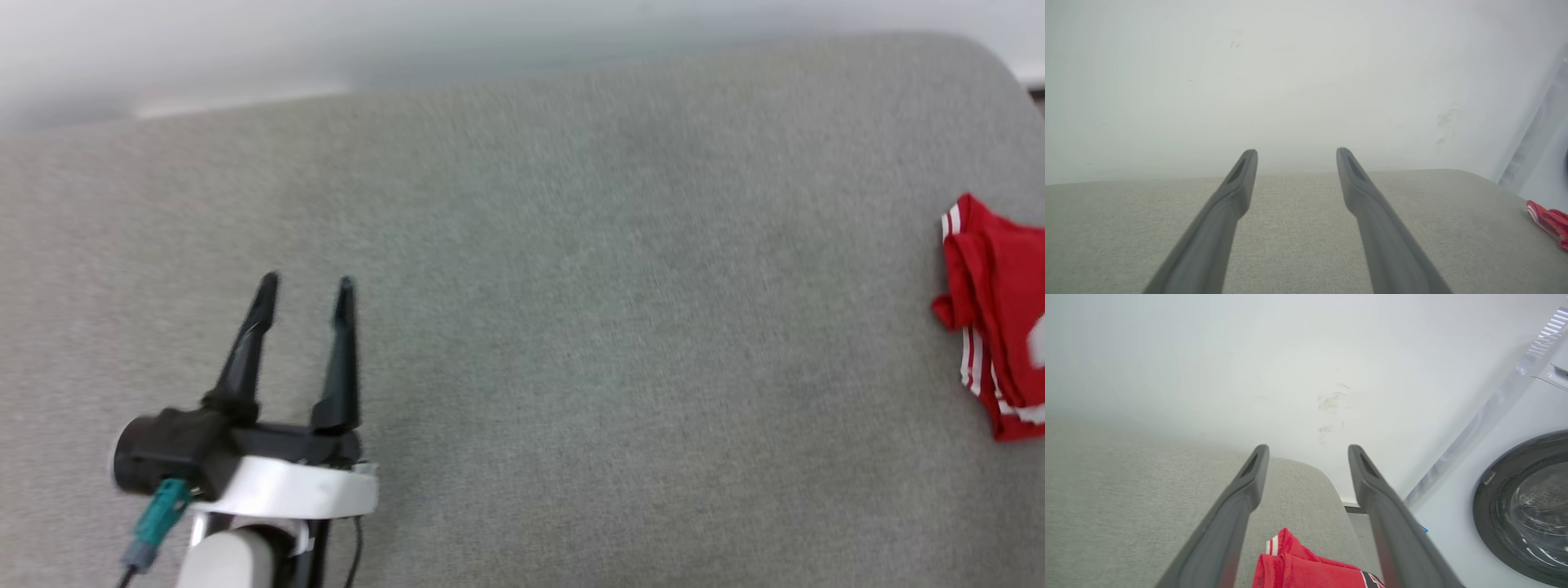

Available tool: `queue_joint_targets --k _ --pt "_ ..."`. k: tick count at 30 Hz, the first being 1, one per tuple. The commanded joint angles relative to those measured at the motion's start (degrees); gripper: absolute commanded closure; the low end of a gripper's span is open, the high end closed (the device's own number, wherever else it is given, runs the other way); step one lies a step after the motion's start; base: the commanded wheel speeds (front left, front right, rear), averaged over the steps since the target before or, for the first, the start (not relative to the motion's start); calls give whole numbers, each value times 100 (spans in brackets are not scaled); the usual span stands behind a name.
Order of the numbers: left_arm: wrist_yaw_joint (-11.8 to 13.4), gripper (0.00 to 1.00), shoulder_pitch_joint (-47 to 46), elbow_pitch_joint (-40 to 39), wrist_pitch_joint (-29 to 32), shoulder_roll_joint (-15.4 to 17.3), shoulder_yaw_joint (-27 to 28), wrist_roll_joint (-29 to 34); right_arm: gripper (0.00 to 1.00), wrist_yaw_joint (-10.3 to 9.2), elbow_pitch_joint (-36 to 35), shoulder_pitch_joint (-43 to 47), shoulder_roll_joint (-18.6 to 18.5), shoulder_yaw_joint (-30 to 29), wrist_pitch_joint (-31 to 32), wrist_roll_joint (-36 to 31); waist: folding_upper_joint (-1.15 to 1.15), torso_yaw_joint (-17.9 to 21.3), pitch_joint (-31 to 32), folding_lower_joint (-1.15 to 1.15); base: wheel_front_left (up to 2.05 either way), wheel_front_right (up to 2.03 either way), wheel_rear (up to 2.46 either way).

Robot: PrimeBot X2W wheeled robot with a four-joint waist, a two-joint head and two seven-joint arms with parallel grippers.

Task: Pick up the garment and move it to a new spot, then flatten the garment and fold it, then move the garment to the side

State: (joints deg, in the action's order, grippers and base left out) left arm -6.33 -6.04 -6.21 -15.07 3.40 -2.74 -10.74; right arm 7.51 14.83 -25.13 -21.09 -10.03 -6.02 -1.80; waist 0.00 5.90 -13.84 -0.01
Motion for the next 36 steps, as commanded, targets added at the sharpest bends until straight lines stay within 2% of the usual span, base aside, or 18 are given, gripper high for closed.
queue_joint_targets --k 1,9,14,23,31,36 --pt "21 0 102 2 -12 -11 138 10 0 -5 -147 192 148 -30 -107 144 0 -217 374 1 0 0 0" --pt "-7 0 461 178 -12 -44 703 -57 0 -4 -863 1299 1200 297 -528 642 0 -398 794 1 0 0 0" --pt "-40 0 659 372 -12 -50 698 -37 0 -5 -1021 1850 1544 478 -688 746 0 -474 939 1 0 0 0" --pt "-89 0 934 683 -12 -48 417 -236 0 -4 -1093 2363 1803 527 -862 880 0 -534 1085 1 0 0 0" --pt "-100 0 1027 625 -12 -51 365 -135 0 -4 -1100 2511 1831 619 -909 1122 0 -557 1132 1 0 0 0" --pt "-23 0 1056 539 -12 -50 350 -66 0 -4 -1090 2516 1831 654 -918 1158 0 -555 1150 1 0 0 0"
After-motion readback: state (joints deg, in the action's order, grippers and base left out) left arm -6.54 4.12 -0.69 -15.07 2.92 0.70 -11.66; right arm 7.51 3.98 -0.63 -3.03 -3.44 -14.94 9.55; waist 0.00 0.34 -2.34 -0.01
